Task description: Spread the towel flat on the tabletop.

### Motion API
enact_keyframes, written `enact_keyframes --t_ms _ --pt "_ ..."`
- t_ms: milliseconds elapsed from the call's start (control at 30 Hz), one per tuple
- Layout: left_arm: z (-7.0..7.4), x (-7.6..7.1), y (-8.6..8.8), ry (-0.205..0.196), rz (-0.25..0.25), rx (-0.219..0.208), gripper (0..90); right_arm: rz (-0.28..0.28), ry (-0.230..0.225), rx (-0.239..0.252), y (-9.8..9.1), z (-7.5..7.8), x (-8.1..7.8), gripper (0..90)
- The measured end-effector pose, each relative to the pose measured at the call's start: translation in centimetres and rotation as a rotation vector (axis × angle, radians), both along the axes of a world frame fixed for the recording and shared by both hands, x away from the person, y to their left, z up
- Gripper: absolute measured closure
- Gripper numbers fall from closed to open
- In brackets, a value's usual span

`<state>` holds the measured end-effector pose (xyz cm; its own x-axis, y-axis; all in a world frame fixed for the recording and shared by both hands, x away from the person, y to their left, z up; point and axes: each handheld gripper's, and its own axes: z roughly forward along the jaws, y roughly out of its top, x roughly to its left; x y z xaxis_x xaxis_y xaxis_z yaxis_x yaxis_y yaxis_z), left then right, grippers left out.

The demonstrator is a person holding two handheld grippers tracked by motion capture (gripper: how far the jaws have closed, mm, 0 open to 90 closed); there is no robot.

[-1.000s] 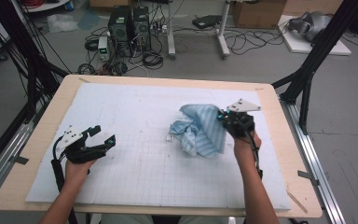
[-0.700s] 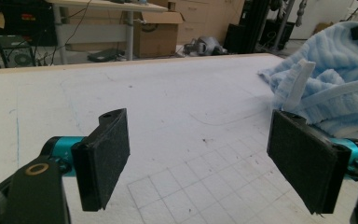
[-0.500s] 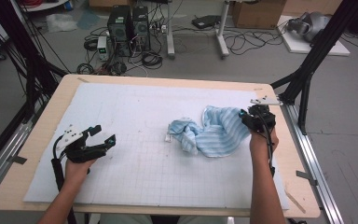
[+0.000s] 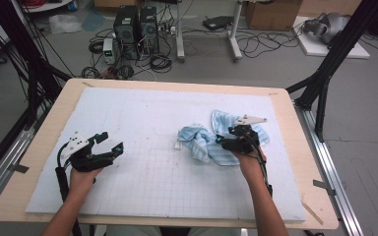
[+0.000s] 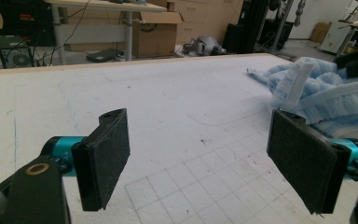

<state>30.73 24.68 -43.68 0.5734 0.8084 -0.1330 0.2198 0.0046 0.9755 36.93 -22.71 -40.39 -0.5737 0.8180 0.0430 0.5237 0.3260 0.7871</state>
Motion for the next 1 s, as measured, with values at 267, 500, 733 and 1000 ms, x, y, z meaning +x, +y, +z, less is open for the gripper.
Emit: enact_keyframes --t_ms 267,500,733,1000 --pt "-0.1 0.1 -0.1 0.003 -0.005 0.004 21.7 0.103 0.073 0.021 4.2 -3.4 0.8 71.0" --pt "0.1 0.0 0.1 -0.002 -0.003 -0.002 22.4 0.396 0.073 0.134 6.6 -3.3 -2.2 78.2" --pt "0.4 0.0 0.0 -0.003 -0.015 -0.006 23.4 0.516 0.010 0.112 6.0 -2.0 -5.7 71.7" --pt "2.3 1.8 -2.1 0.014 -0.101 -0.009 25.9 0.266 -0.079 0.185 -0.9 -0.2 -6.7 52.2"
